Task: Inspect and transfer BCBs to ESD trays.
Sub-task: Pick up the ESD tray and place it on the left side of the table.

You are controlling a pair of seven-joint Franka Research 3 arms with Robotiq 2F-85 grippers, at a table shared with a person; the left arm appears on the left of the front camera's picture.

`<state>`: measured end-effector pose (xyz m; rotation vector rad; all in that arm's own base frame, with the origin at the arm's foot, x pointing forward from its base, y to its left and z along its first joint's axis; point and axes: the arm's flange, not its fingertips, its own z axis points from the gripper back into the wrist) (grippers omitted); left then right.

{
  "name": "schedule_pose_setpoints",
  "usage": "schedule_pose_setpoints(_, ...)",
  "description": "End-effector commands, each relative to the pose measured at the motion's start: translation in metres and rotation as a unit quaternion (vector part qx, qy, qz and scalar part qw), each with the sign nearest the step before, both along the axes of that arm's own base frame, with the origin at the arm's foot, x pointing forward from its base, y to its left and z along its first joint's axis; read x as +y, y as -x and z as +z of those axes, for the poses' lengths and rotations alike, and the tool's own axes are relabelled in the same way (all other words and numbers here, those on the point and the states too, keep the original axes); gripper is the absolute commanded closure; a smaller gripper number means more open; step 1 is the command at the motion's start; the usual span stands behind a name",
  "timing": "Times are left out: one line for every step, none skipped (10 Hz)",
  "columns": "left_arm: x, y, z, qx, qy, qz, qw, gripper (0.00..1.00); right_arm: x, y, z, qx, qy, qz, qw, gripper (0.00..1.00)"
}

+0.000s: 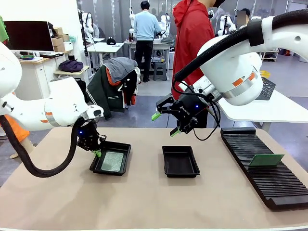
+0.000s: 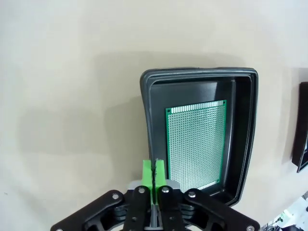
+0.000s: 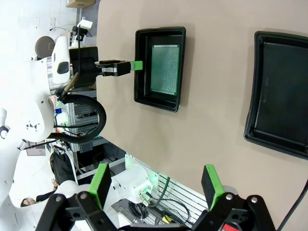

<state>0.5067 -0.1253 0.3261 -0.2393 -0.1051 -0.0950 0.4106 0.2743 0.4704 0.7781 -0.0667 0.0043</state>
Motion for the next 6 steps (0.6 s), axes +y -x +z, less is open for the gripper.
schedule_pose_setpoints(0.032, 0.013, -0.004, -0.01, 0.05, -0.015, 0.999, 0.97, 0.001, 0.0, 0.001, 0.005, 0.005, -0.004, 1.0, 0.0)
schedule_pose_setpoints(0.046, 0.015, -0.005, -0.01, 0.071, -0.022, 0.997, 0.97, 0.001, 0.0, 0.001, 0.005, 0.005, -0.004, 1.0, 0.0)
schedule_pose_setpoints(0.061, 0.017, -0.005, -0.011, 0.085, -0.024, 0.996, 0.97, 0.001, 0.0, 0.001, 0.005, 0.005, -0.004, 1.0, 0.0)
schedule_pose_setpoints(0.075, 0.019, -0.002, -0.012, 0.104, -0.034, 0.994, 0.97, 0.001, 0.0, 0.001, 0.005, 0.005, -0.004, 1.0, 0.0)
schedule_pose_setpoints(0.089, 0.021, 0.001, -0.012, 0.112, -0.035, 0.993, 0.97, 0.001, 0.0, 0.001, 0.005, 0.005, -0.004, 1.0, 0.0)
schedule_pose_setpoints(0.104, 0.024, 0.003, -0.01, 0.122, -0.032, 0.992, 0.97, 0.001, 0.0, 0.001, 0.005, 0.005, -0.004, 1.0, 0.0)
